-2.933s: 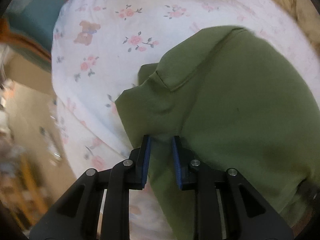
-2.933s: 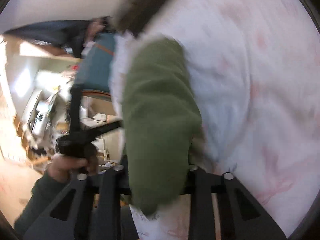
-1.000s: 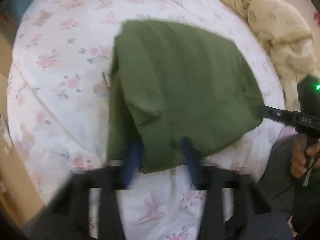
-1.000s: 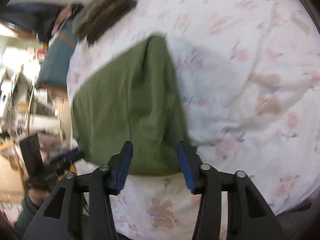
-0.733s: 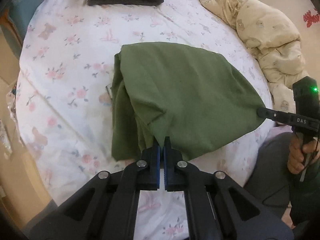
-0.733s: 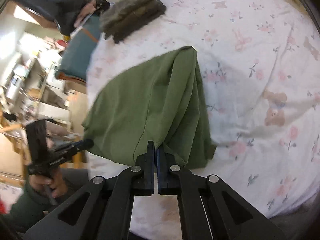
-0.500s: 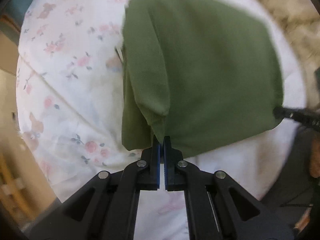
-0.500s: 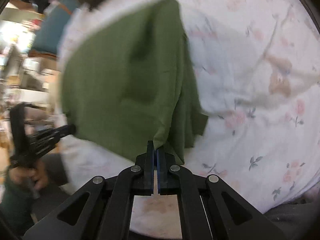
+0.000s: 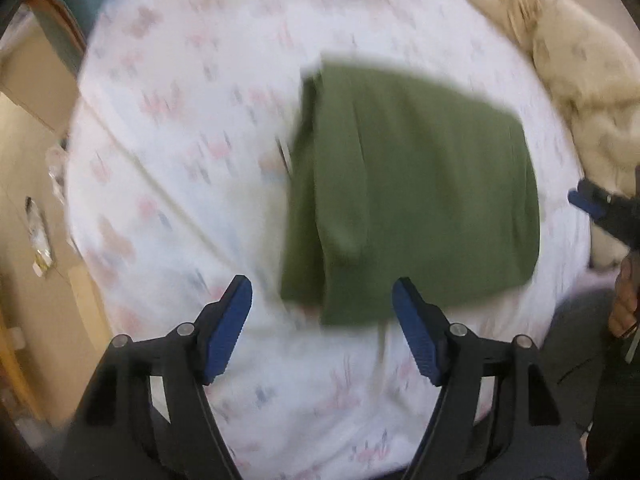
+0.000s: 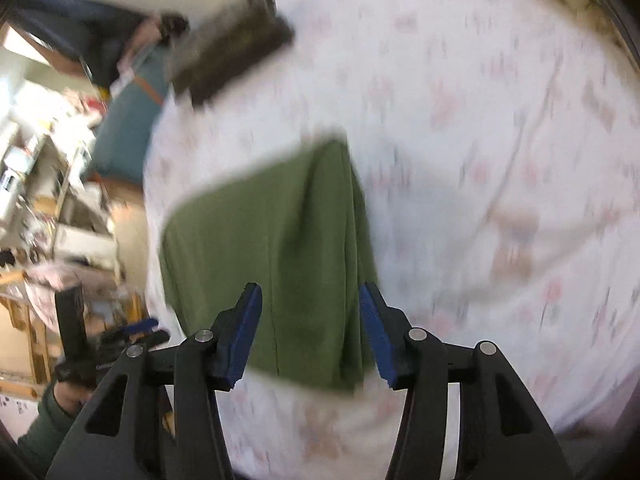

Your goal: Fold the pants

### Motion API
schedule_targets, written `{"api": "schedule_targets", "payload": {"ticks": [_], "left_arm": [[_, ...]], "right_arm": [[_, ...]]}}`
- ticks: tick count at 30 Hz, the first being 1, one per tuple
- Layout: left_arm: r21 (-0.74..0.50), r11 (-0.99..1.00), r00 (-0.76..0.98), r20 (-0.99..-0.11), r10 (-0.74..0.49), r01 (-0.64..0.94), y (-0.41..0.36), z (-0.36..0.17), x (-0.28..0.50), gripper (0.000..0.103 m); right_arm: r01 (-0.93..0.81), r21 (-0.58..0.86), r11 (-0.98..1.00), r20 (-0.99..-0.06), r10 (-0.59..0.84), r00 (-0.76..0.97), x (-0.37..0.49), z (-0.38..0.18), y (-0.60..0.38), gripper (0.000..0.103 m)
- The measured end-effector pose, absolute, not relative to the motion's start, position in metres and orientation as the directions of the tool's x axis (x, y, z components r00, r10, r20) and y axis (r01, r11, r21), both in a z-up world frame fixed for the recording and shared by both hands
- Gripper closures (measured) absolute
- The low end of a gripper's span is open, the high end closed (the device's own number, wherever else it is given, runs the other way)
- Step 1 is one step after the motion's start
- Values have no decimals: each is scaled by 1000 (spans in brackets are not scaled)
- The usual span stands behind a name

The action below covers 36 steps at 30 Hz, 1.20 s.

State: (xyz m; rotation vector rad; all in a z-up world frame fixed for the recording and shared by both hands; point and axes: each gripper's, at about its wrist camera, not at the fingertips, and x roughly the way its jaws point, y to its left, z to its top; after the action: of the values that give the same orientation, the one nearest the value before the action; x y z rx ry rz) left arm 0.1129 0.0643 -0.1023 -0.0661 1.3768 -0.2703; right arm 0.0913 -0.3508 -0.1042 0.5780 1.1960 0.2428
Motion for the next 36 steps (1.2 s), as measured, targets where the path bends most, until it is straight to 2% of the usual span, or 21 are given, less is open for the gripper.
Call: {"api": "schedule_targets", "payload": {"ticks": [2,5,7,8,10,11,12,13,16,22,25,27,28,30,31,32,34,36], "left_arm": [[-186,975,229,-951,-209,118,67,-99,137,33],[-249,963,263,-927,-267,104,61,-115,175,34],[-324,945,208,-922,-328,52,52,-137,187,38],[-385,923,170,-908,-383,25,51,-149,187,52],[-466,885,133,-878,-460,-14,47,-156,192,68],[-459,888,143,-879,-455,5,43,-151,191,75],[-435,898,171,-882,-439,61,33,-143,189,81],[-410,906,187,-887,-422,102,27,-138,186,94],[-355,924,214,-900,-379,145,18,-127,186,100],[-330,929,242,-899,-364,170,23,-115,181,100],[-319,937,209,-915,-344,144,26,-127,186,98],[-276,949,208,-930,-304,155,24,-129,184,96],[-287,946,205,-927,-314,151,24,-127,183,95],[-287,948,214,-926,-311,136,27,-119,182,82],[-293,948,228,-921,-315,123,31,-114,182,65],[-307,946,247,-914,-322,100,36,-110,182,57],[-356,932,264,-895,-360,66,44,-106,187,57],[-363,930,272,-891,-364,56,44,-107,198,56]], "right_arm": [[169,571,803,-781,468,413,111,-112,-366,50],[237,618,749,-758,487,434,134,-138,-376,51],[274,646,712,-748,522,409,142,-164,-376,57],[278,660,698,-739,539,403,144,-170,-375,57],[269,673,689,-730,561,391,145,-178,-369,57],[256,672,695,-730,565,384,147,-178,-366,63],[235,653,720,-743,550,382,149,-178,-360,75],[202,634,747,-753,535,383,153,-175,-355,98],[113,576,810,-776,498,388,156,-163,-343,102],[101,577,811,-748,474,465,139,-139,-358,103],[143,535,833,-801,445,401,143,-156,-353,103],[154,545,824,-817,481,317,147,-174,-346,102],[157,537,829,-822,472,319,146,-173,-345,98],[163,536,828,-813,454,364,144,-160,-352,94],[172,565,807,-793,472,386,142,-155,-358,86],[189,601,776,-767,494,410,140,-151,-367,71],[225,644,731,-735,510,446,140,-149,-378,50],[250,672,697,-714,522,466,146,-151,-387,51]]}}
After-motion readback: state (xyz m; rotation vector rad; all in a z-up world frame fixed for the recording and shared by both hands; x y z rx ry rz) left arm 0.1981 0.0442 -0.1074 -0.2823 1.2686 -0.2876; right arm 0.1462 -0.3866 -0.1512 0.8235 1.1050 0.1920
